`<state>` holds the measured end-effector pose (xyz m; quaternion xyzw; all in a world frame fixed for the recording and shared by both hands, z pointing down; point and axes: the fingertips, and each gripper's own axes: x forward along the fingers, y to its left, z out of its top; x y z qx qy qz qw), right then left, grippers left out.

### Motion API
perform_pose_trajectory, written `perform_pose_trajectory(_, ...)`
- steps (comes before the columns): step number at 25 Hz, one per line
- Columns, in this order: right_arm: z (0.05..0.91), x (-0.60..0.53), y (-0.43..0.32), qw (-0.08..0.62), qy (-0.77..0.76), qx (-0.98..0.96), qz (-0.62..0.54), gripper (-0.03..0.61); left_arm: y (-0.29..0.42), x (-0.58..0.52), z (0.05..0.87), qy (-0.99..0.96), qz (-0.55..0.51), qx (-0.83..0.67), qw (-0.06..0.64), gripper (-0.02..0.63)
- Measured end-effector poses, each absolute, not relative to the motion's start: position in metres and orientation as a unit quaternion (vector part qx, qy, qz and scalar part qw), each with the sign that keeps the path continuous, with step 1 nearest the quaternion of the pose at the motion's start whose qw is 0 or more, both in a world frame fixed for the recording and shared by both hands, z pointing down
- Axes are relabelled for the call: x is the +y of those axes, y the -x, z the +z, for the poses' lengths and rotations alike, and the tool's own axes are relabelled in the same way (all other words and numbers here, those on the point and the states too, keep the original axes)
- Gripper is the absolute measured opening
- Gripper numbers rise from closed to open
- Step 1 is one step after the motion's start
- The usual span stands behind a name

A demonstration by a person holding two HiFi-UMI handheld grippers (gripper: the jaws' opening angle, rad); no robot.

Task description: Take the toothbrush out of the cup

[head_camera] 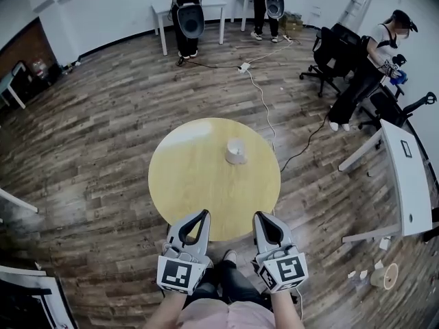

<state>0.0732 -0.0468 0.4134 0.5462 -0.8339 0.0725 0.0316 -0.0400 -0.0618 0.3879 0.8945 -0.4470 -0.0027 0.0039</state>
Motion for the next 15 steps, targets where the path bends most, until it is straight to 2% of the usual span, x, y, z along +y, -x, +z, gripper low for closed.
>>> perform_pose_trajectory(7,0.437,-0.126,-0.104,0.038,-0.523,-0.847,0.09,0.006,0.008,-0.127,0.411,-0.886,0.014,-0.463,0.012,-0.003)
perform_pose_trajectory(15,0.468,-0.203,-0.109,0.08,-0.52,-0.845,0.095,0.006,-0.016,-0.186,0.433,-0.894,0.048,-0.444,0.036,-0.003)
